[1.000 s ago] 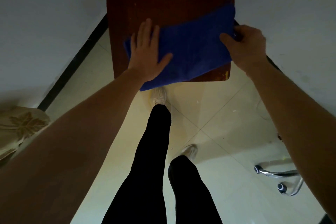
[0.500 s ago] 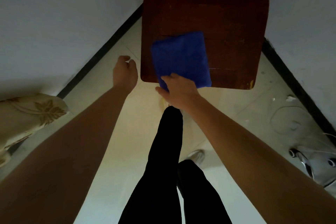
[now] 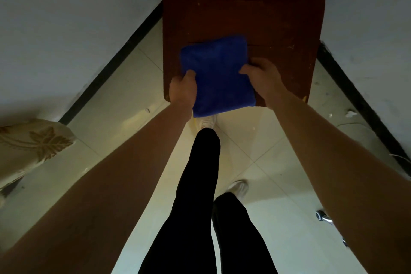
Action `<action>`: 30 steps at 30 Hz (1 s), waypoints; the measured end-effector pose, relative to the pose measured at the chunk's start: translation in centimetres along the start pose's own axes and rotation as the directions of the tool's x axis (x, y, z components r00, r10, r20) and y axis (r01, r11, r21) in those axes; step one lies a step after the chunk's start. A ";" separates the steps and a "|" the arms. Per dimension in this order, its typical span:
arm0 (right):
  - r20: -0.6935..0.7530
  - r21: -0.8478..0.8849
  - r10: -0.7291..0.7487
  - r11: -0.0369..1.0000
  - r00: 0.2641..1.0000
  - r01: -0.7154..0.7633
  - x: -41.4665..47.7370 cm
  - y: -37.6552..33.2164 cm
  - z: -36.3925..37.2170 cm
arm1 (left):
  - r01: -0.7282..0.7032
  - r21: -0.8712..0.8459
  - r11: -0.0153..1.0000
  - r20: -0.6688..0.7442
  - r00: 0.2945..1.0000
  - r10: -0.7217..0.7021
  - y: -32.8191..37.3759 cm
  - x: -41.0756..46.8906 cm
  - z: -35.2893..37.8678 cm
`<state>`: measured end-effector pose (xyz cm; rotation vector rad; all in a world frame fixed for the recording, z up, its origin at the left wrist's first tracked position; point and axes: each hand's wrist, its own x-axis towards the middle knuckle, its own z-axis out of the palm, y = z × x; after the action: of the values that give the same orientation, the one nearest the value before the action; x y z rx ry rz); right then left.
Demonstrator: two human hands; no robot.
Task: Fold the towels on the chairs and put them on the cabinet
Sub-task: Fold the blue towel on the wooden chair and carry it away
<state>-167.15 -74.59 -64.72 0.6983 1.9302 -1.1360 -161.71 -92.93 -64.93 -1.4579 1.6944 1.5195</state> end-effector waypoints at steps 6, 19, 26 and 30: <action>0.012 0.221 0.076 0.972 0.997 -0.076 -0.1 -0.6 0.0 | 0.236 -0.252 0.939 0.407 0.906 -0.118 2.2 0.3 0.4; -0.065 0.509 -0.040 0.858 0.997 0.068 -16.3 -3.5 -12.2 | -0.167 -0.030 0.985 0.528 0.835 0.158 12.8 -14.7 1.9; -0.321 0.645 -0.113 0.700 0.940 0.305 -34.4 1.1 -19.9 | -0.384 -0.080 0.920 0.689 0.646 0.330 12.8 -34.2 3.3; -0.484 0.617 -0.147 0.642 0.863 0.455 -45.6 5.9 -23.7 | -0.727 -0.128 0.675 0.705 0.412 0.577 9.7 -46.5 3.4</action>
<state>-145.73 -53.99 -22.39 1.1007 1.9409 -2.1848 -154.97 -72.54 -22.38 0.0760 1.8760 1.8517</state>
